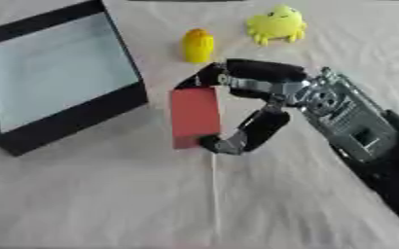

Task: Pick up objects on the table and place them in the box.

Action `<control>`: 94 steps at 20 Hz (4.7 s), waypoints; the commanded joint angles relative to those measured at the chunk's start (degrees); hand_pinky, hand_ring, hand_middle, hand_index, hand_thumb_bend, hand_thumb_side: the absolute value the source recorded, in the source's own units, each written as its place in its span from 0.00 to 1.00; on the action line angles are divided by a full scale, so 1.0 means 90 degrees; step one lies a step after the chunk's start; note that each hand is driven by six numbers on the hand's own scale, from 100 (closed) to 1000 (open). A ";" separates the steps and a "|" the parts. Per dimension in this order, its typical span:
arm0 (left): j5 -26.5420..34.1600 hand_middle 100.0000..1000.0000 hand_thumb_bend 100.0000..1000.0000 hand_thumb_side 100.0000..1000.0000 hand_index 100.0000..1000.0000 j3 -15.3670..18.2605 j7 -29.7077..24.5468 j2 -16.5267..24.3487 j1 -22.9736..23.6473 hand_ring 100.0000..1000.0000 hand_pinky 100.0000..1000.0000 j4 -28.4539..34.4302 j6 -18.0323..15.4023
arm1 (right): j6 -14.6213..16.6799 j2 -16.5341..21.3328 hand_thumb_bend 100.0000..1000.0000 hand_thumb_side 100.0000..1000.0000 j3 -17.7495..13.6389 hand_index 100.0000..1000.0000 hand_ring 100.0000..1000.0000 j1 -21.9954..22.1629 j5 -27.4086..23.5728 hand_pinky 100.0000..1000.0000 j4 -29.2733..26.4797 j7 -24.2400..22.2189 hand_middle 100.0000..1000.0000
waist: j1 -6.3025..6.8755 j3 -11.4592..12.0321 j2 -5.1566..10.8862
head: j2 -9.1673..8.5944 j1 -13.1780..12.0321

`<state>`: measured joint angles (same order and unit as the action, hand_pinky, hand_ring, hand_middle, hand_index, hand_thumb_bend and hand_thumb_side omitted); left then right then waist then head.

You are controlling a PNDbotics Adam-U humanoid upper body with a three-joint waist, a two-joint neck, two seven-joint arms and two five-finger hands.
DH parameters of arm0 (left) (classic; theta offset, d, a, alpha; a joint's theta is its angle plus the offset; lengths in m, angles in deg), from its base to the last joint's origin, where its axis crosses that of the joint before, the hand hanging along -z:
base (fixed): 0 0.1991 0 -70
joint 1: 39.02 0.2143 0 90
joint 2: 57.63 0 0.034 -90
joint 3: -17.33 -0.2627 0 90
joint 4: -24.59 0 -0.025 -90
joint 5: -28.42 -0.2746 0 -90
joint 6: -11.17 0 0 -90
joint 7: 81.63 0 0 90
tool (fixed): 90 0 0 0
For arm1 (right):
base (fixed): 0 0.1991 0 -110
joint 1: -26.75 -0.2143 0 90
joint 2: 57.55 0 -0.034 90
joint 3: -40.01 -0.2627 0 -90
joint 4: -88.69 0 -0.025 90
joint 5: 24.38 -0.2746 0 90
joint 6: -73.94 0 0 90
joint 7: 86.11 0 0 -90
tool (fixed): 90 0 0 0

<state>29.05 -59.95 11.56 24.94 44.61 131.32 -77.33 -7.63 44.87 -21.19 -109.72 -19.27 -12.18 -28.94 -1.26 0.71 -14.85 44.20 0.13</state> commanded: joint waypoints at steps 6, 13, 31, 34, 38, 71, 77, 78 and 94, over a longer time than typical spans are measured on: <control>-0.0014 0.75 0.06 0.88 0.77 0.0066 0.0046 0.0090 0.0001 0.72 0.87 0.0132 -0.0003 | -0.1079 -0.0925 0.00 0.00 -0.0171 0.72 0.60 -0.1175 -0.0166 0.84 -0.0007 0.0069 0.39 | 0.0050 0.0017 0.0275 | -0.0009 -0.0014; 0.0010 0.75 0.06 0.87 0.77 0.0070 0.0068 0.0101 -0.0028 0.72 0.87 0.0141 -0.0006 | -0.1510 -0.1842 0.00 0.00 -0.0282 0.72 0.61 -0.2024 0.0415 0.85 0.0484 0.0277 0.39 | 0.0071 0.0042 0.0327 | -0.0009 0.0031; 0.0102 0.75 0.06 0.85 0.76 0.0005 0.0263 0.0021 -0.0210 0.72 0.87 0.0244 -0.0088 | -0.0550 -0.5049 0.00 0.00 -0.1096 0.72 0.62 -0.3135 0.3869 0.85 0.4821 0.1377 0.40 | 0.0211 0.0502 0.0229 | -0.0009 0.0554; 0.0115 0.75 0.06 0.85 0.76 -0.0005 0.0258 0.0026 -0.0241 0.72 0.87 0.0247 -0.0091 | -0.0307 -0.5321 0.00 0.00 -0.1276 0.72 0.62 -0.3095 0.4391 0.85 0.5368 0.1504 0.41 | 0.0199 0.0589 0.0192 | -0.0009 0.0607; 0.0121 0.75 0.06 0.86 0.76 0.0006 0.0266 0.0019 -0.0260 0.72 0.87 0.0252 -0.0090 | -0.0057 -0.5428 0.00 0.00 -0.1430 0.71 0.62 -0.3053 0.4887 0.84 0.5832 0.1620 0.41 | 0.0174 0.0637 0.0159 | -0.0009 0.0608; 0.0057 0.75 0.06 0.87 0.77 0.0029 0.0158 -0.0008 -0.0187 0.72 0.87 0.0205 -0.0073 | -0.0688 -0.4833 0.28 0.23 -0.2452 0.94 0.82 -0.3073 0.5895 0.90 0.6608 0.2709 0.73 | 0.0217 0.0564 0.0097 | -0.0009 0.0506; 0.0054 0.74 0.06 0.87 0.77 0.0023 0.0132 -0.0018 -0.0173 0.72 0.88 0.0194 -0.0069 | -0.0691 -0.4807 0.54 0.12 -0.2424 0.99 0.85 -0.3123 0.6273 0.95 0.6406 0.2842 0.76 | 0.0210 0.0568 0.0105 | -0.0009 0.0496; 0.0054 0.74 0.06 0.87 0.77 0.0024 0.0129 -0.0017 -0.0171 0.72 0.88 0.0192 -0.0067 | -0.0695 -0.4815 0.50 0.09 -0.2438 1.00 0.85 -0.3118 0.6319 0.95 0.6403 0.2846 0.76 | 0.0209 0.0568 0.0104 | -0.0009 0.0494; 0.0037 0.74 0.05 0.87 0.77 0.0038 0.0071 -0.0014 -0.0138 0.72 0.88 0.0170 -0.0062 | -0.0976 -0.4706 0.22 0.12 -0.2504 0.94 0.79 -0.3260 0.5112 0.91 0.6018 0.3082 0.70 | 0.0205 0.0522 0.0167 | -0.0009 0.0477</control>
<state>29.47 -60.09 12.41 24.36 43.48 132.32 -77.81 -15.85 1.75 -43.46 -137.43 29.02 44.03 -1.66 0.23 5.37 -14.86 44.20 4.61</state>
